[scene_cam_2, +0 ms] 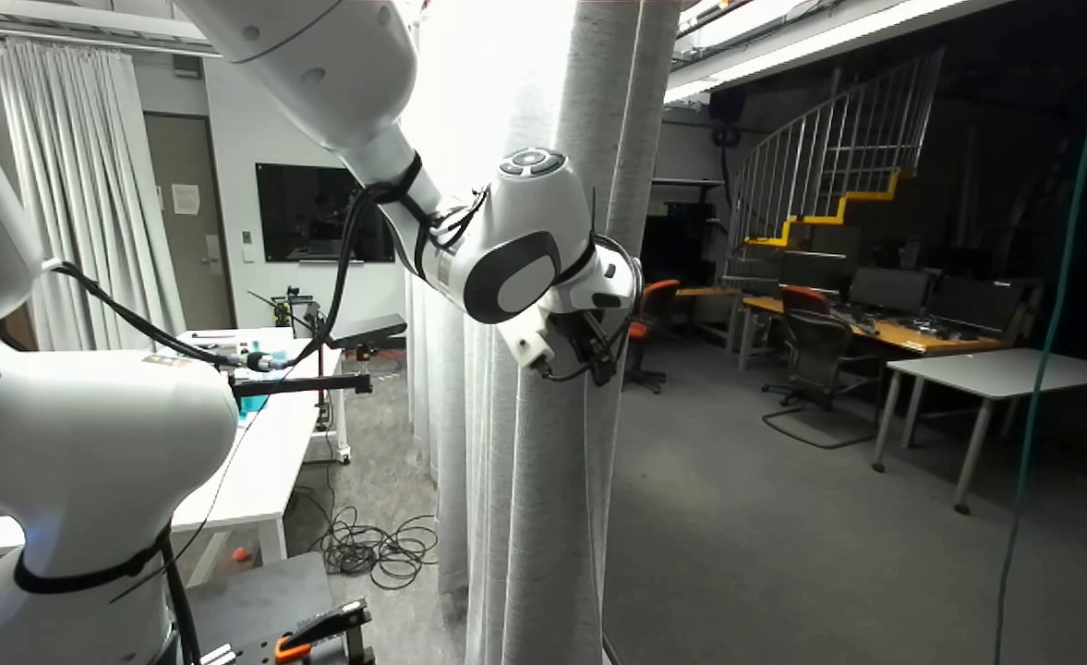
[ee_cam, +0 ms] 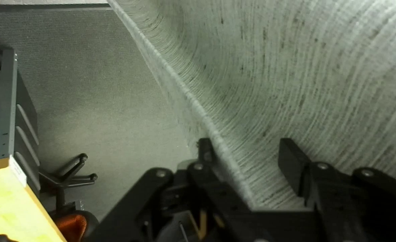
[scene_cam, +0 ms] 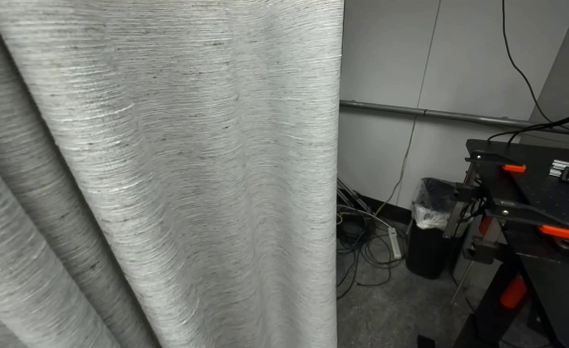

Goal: Draw the curtain

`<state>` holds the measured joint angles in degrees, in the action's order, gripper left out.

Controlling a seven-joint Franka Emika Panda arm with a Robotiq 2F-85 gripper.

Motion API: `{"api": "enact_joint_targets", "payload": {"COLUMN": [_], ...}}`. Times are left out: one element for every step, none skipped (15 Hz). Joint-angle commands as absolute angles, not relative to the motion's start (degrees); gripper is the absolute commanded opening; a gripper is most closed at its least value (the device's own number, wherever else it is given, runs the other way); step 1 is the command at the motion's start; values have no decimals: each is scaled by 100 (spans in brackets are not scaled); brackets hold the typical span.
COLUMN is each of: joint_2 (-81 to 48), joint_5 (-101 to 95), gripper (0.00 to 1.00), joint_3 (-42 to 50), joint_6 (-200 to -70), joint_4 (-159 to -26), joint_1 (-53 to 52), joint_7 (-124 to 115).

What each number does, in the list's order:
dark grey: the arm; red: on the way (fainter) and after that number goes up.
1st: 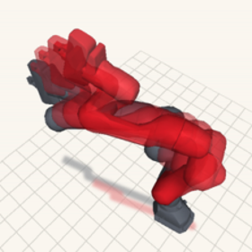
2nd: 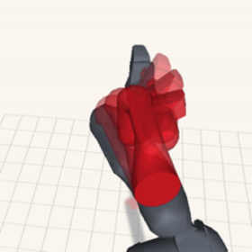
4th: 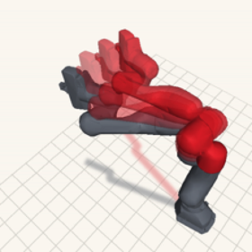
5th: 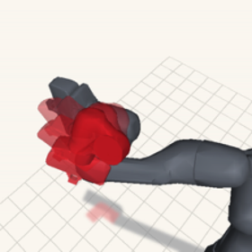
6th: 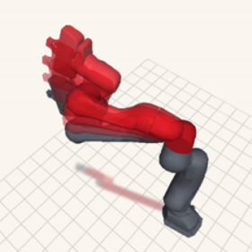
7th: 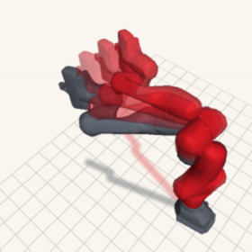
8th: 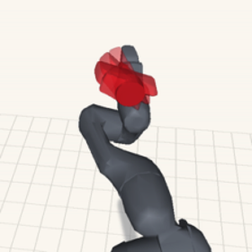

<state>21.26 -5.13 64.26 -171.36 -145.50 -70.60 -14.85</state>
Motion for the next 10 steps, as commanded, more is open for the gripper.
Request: {"api": "enact_joint_targets", "payload": {"joint_2": [1642,1480,1331,1313,1055,1103,1031,994,987,1011], "joint_5": [140,199,304,-421,134,-712,-1005,-1422,-1857,-2347], "gripper": [87,95,99,100,100,100,100,100,100,100], "joint_3": [5759,5538,5211,5269,4546,4657,4342,4141,3921,3691], "joint_6": [-17019,-16996,-16987,-17120,-17174,-17234,-17265,-17267,-17230,-17206], "joint_4": [-14520,-14523,-14525,-14564,-14572,-14598,-14597,-14586,-14566,-14558], "joint_1": [-6393,-6121,-5751,-5627,-4910,-4839,-4412,-4075,-3733,-3386], "joint_7": [-1021,-1025,-949,-1500,-1060,-1713,-1857,-2106,-2383,-2694]}}
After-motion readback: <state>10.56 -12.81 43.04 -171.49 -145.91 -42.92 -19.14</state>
